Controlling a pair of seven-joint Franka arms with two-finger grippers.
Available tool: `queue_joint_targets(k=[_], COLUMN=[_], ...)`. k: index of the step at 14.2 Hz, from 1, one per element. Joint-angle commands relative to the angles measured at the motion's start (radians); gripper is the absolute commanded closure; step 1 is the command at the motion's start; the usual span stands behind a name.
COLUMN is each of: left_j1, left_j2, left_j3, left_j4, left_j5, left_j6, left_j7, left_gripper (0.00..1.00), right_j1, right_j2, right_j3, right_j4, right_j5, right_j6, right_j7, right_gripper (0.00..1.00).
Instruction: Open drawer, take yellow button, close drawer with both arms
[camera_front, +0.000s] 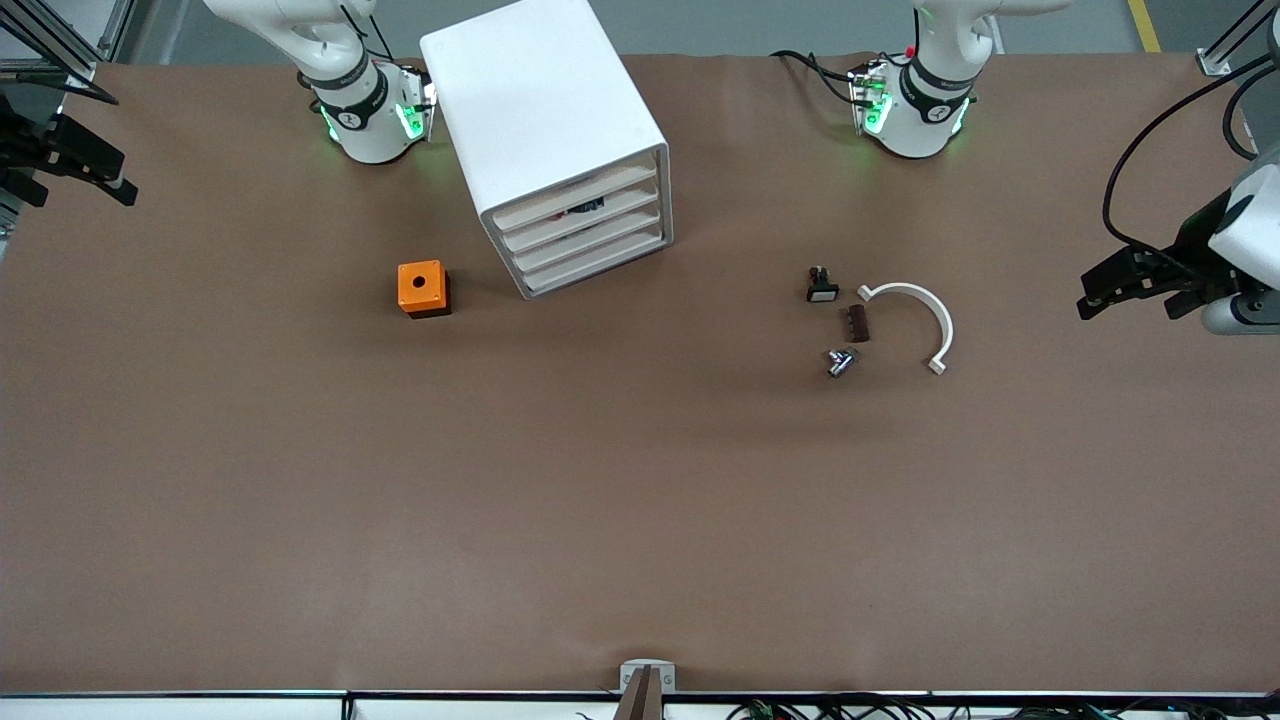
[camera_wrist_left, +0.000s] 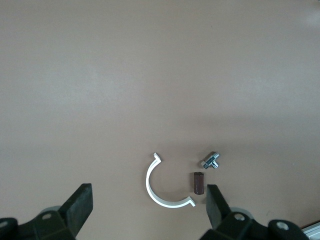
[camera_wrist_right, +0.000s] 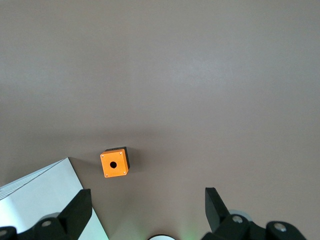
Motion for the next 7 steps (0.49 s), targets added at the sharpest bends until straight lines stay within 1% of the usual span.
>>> queue_joint_targets(k=[1, 7], left_j1=[0.003, 0.016], left_j2=[0.003, 0.007], left_j3=[-0.005, 0.003], left_j4=[0.009, 0.009], left_j5=[0.008, 0.008], left_j6=[-0.023, -0.029], left_j7=[0.002, 0.006], left_gripper=[0.0, 0.0], right_j1=[-0.007, -0.007], right_j2=[-0.022, -0.022], right_j3=[0.005, 0.005], right_j4=[-0.017, -0.015], right_j5=[0.001, 0.001], right_j6=[-0.003, -0.005], right_j7=[0.003, 0.003], right_gripper=[0.0, 0.0])
